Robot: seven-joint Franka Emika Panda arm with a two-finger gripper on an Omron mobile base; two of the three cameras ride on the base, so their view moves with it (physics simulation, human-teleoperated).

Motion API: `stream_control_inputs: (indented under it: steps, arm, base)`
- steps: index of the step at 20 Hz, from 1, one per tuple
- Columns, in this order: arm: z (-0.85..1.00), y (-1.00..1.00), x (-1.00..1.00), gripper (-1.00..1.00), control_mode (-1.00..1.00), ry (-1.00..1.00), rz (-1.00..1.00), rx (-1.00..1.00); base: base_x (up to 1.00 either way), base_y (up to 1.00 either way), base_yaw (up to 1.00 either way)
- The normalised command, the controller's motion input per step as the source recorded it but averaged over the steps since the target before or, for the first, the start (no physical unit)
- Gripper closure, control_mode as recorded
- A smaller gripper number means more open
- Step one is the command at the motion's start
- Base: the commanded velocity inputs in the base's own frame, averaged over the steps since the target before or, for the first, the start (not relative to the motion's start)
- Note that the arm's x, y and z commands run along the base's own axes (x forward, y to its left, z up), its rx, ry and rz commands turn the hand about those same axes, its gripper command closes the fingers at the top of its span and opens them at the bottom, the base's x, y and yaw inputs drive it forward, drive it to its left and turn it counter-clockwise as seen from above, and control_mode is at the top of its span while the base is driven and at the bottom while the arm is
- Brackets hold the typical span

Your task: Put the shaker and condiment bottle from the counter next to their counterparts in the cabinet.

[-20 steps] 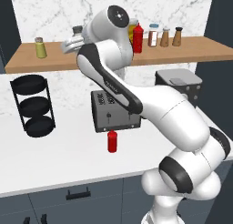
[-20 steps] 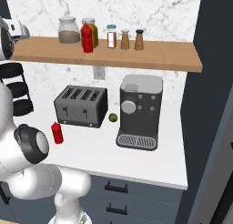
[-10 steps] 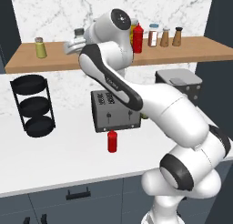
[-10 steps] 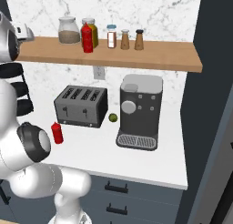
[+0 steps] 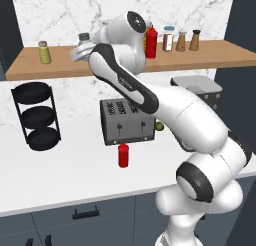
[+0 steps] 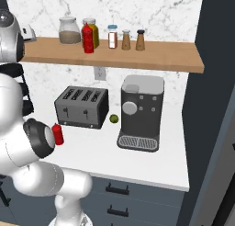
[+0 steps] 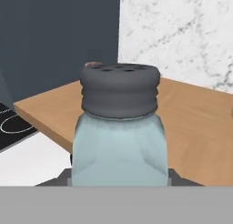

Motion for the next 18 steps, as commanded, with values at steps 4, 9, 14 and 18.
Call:
stream_control_inputs:
  steps: [4,9,14,18]
  arm:
    - [0.00,0.26,0.09,1.00,-1.00,0.00,0.02,-0.02]
    - [-0.29,0.14,0.17,1.00,-1.00,-0.05,0.00,-0.02]
    - [-0.27,0.00,0.14,1.00,-1.00,-0.06,0.00,0.03]
    - [-0.01,0.00,0.00,1.00,-1.00,0.00,0.01,0.08]
  base:
    - [0.00,0.00,0.00]
    - [0.00,0.00,0.00]
    - [0.00,0.00,0.00]
    - [0.00,0.00,0.00]
